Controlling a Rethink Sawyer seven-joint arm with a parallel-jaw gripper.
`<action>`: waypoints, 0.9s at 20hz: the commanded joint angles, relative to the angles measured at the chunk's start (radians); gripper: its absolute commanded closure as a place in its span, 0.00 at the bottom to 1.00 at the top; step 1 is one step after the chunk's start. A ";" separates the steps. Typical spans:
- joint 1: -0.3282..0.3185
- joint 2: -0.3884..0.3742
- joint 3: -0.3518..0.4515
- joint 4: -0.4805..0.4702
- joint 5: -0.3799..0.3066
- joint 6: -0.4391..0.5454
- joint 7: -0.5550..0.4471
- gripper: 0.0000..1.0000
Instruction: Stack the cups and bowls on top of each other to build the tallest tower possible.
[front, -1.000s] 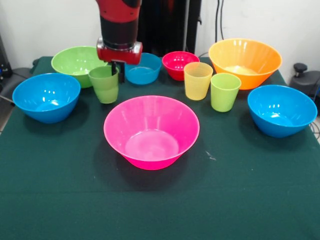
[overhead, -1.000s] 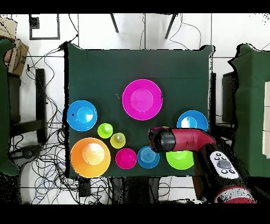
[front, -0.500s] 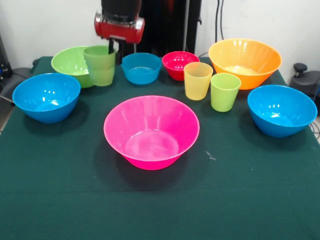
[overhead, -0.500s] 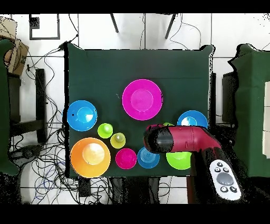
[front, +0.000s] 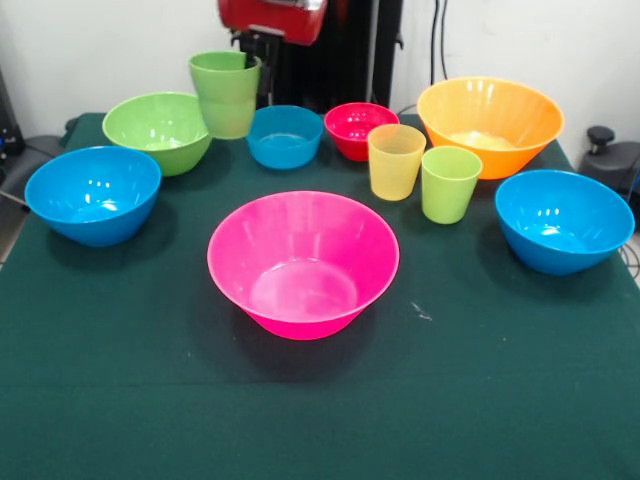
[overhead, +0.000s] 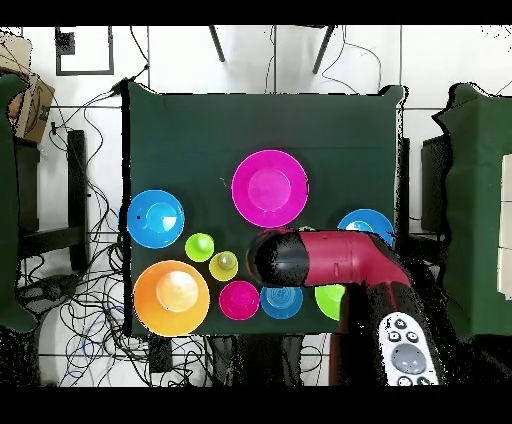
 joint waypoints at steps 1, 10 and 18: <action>0.079 0.047 0.073 0.027 0.059 -0.003 0.083 1.00; 0.122 0.153 0.059 -0.063 0.087 -0.092 0.100 1.00; 0.088 0.265 0.072 -0.152 0.062 -0.162 0.035 1.00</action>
